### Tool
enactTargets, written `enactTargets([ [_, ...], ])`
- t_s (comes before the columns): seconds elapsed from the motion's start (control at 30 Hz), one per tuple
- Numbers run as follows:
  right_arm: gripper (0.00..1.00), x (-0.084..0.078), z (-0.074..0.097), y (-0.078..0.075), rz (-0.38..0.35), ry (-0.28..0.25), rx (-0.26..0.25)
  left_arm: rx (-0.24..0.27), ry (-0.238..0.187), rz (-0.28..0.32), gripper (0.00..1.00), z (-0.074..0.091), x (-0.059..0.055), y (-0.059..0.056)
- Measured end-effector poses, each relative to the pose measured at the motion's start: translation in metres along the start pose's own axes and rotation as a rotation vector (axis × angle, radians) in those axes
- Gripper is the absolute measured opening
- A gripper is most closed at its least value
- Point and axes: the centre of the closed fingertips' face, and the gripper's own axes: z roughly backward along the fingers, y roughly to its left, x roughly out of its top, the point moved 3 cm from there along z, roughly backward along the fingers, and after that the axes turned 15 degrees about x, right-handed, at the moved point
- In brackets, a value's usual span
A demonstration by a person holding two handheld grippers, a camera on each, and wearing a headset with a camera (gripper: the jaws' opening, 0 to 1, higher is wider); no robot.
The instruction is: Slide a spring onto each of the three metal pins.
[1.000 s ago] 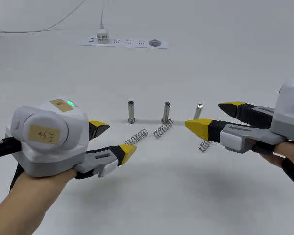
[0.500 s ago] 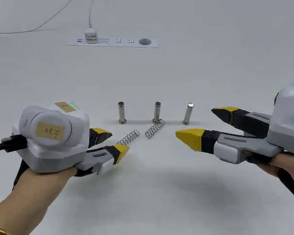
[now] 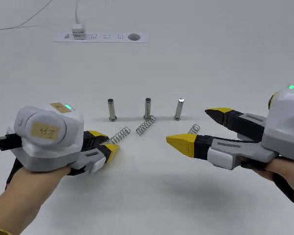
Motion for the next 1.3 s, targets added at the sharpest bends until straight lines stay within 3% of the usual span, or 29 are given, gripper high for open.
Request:
enactTargets([
  [0.4,0.78,-0.001,0.004,0.002,0.006,-0.002,-0.007,-0.023,-0.004,-0.072,0.11,-0.001,0.001,0.001],
  [0.7,0.76,0.003,0.007,0.0,-0.006,-0.011,-0.02,-0.018,-0.001,-0.027,0.1,0.003,0.006,0.001],
  [1.0,0.71,0.016,0.008,-0.001,-0.011,-0.03,-0.023,-0.038,-0.102,0.006,0.1,0.023,0.039,-0.011],
  [1.07,0.69,0.02,0.007,0.0,-0.01,-0.038,-0.018,-0.032,-0.121,0.015,0.1,0.026,0.043,-0.011],
  [1.17,0.67,0.028,0.004,0.002,-0.022,-0.054,-0.007,-0.064,-0.169,0.093,0.1,0.034,0.052,-0.015],
  [1.3,0.65,0.035,-0.002,0.006,-0.033,-0.065,0.011,-0.062,-0.187,0.115,0.1,0.043,0.054,-0.016],
])
